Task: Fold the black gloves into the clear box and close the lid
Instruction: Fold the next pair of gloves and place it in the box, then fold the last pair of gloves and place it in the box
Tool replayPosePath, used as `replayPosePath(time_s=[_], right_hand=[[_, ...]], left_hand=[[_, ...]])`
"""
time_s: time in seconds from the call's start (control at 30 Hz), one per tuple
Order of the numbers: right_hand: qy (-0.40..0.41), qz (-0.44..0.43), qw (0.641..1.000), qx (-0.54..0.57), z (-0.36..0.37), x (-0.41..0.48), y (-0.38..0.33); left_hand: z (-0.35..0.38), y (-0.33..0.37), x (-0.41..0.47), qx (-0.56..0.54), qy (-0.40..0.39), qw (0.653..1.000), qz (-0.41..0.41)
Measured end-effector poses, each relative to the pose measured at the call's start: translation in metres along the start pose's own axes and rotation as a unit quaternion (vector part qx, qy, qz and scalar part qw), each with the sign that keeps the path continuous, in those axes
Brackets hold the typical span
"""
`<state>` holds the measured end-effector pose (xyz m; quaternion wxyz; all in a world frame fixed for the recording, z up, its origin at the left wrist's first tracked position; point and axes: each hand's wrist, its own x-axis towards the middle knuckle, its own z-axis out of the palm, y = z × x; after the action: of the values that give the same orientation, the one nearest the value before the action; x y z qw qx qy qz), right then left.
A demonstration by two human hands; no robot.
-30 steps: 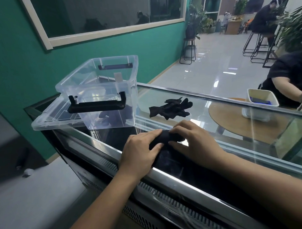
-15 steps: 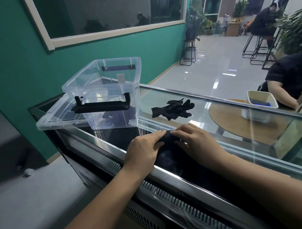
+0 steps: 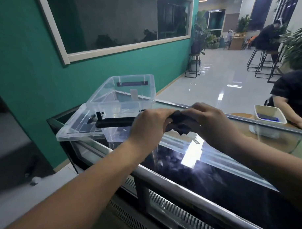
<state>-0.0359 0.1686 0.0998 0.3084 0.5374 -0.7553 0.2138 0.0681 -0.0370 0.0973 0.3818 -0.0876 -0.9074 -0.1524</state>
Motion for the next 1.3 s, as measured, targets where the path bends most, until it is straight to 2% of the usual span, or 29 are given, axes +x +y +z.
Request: replayPosePath(time_s=[0.13, 0.27, 0.4, 0.63, 0.77, 0.87, 1.3], right_hand=[[0.028, -0.013, 1.000, 0.001, -0.017, 0.059, -0.005], [0.037, -0.023, 0.999, 0.000, -0.013, 0.113, -0.014], [0.007, -0.012, 0.999, 0.029, 0.009, 0.153, -0.030], [-0.081, 0.062, 0.992, 0.077, 0.051, 0.179, -0.050], [-0.141, 0.065, 0.984, 0.084, 0.061, 0.179, -0.057], [-0.150, 0.069, 0.980, 0.108, 0.059, 0.176, -0.058], [-0.067, 0.031, 0.995, 0.070, 0.031, 0.146, -0.024]], left_hand=[[-0.040, -0.019, 0.041, 0.033, 0.025, 0.999, 0.018], [-0.081, -0.041, 0.063, 0.058, 0.042, 0.997, 0.000], [-0.109, -0.070, 0.068, 0.070, 0.001, 0.996, -0.063], [-0.116, -0.112, 0.055, 0.072, -0.091, 0.979, -0.167], [-0.119, -0.120, 0.049, 0.082, -0.130, 0.968, -0.200], [-0.122, -0.118, 0.043, 0.084, -0.158, 0.959, -0.220], [-0.087, -0.074, 0.053, 0.031, -0.030, 0.986, -0.160]])
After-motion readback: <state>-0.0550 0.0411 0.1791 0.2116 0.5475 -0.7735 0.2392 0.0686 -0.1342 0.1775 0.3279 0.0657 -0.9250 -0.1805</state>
